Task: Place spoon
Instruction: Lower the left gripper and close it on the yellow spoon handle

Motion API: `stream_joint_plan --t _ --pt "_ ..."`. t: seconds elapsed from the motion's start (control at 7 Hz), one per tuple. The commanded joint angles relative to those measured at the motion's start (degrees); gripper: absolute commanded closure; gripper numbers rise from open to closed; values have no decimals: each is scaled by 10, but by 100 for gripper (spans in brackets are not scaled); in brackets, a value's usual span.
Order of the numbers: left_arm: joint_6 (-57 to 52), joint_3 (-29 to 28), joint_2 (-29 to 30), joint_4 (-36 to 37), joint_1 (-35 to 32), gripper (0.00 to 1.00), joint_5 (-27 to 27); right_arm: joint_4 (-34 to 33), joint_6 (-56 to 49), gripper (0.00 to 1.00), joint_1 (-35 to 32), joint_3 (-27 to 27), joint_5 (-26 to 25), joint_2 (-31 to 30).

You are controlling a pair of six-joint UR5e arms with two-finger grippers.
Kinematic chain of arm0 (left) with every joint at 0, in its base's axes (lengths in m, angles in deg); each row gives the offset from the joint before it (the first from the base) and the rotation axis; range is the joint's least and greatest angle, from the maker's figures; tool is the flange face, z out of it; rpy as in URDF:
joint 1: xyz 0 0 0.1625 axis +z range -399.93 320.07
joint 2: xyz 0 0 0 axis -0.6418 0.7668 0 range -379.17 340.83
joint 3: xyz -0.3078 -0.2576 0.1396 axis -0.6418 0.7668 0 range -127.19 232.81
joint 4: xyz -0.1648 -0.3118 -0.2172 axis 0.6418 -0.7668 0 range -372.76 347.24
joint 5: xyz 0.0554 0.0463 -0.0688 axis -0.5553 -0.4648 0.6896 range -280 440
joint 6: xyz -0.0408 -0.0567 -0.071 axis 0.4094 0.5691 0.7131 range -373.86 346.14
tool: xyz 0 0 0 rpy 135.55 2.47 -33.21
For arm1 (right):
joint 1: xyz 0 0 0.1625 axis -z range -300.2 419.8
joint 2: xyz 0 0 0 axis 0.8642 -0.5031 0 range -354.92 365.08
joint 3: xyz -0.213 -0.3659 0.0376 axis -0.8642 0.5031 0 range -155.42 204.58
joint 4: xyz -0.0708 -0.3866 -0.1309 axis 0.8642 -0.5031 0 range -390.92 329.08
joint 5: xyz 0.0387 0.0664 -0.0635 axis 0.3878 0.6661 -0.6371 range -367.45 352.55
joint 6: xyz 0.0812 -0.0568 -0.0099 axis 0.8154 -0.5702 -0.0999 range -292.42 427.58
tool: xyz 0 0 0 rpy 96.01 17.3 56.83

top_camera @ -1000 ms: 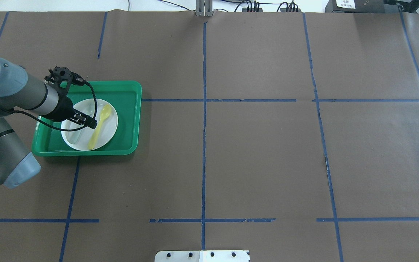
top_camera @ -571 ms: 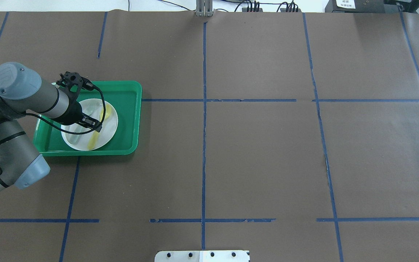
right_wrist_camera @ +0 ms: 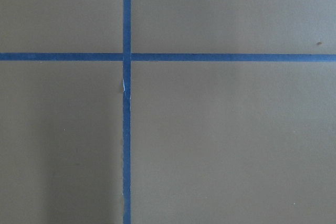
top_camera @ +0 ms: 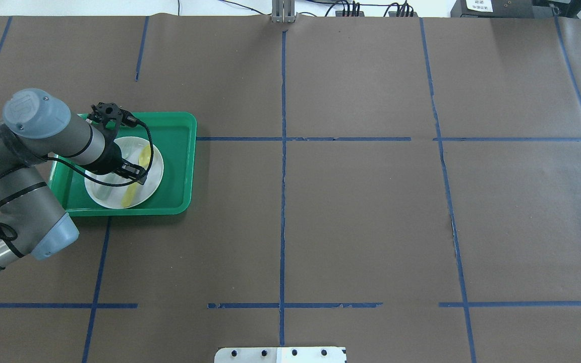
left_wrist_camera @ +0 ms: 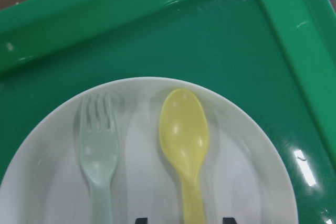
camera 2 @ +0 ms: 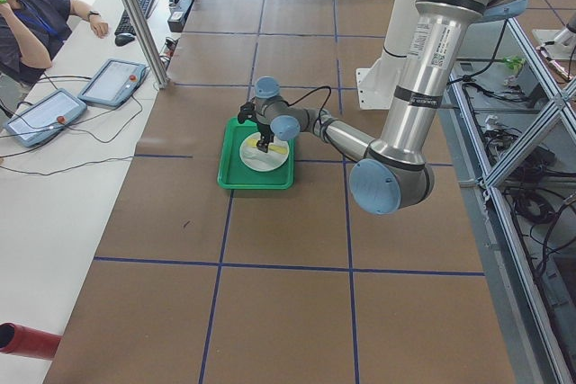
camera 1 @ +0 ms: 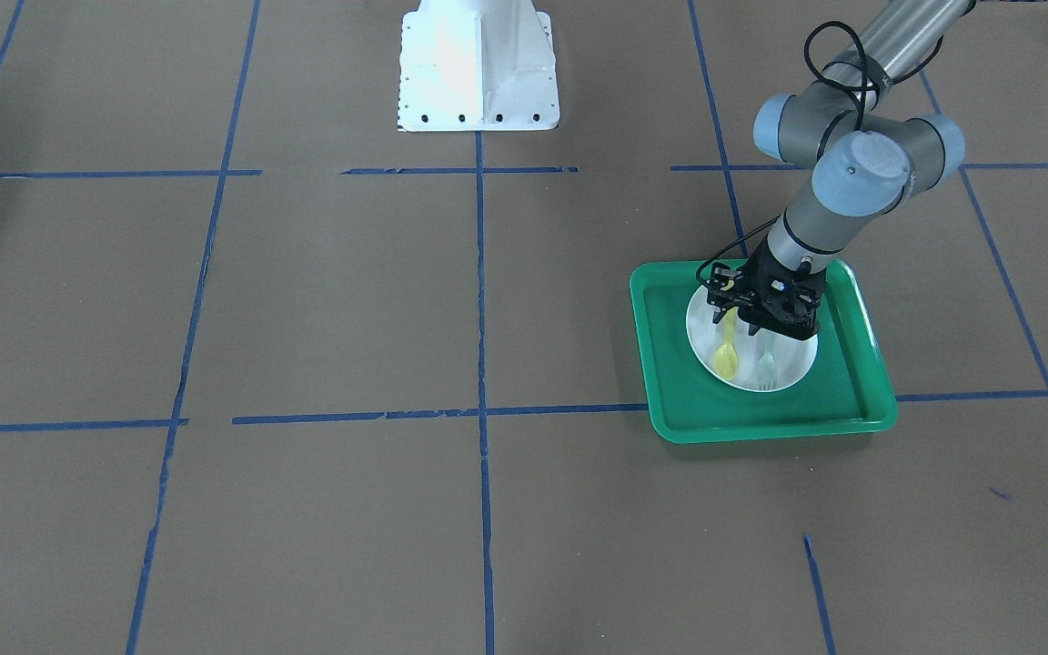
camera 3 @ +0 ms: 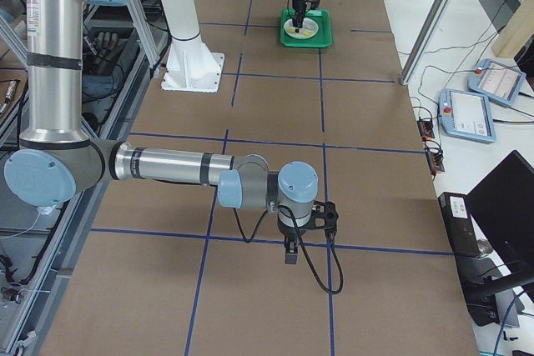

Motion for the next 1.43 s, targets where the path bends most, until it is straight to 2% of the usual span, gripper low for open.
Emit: stream_joint_plan --t 0.0,0.29,0.57,0.86,1.0,1.29 --pt "7 -3 2 -1 7 43 -1 0 0 0 0 0 0 -1" --pt "8 0 2 1 7 81 -1 0 0 0 0 0 0 -1" --pt "16 8 -1 5 6 100 -2 0 0 0 0 0 0 0" --pt "22 12 -3 8 -20 100 2 0 0 0 0 0 0 0" --pt "85 18 3 33 -31 100 22 0 0 0 0 0 0 0" --pt "198 21 66 91 -28 100 24 0 0 0 0 0 0 -1"
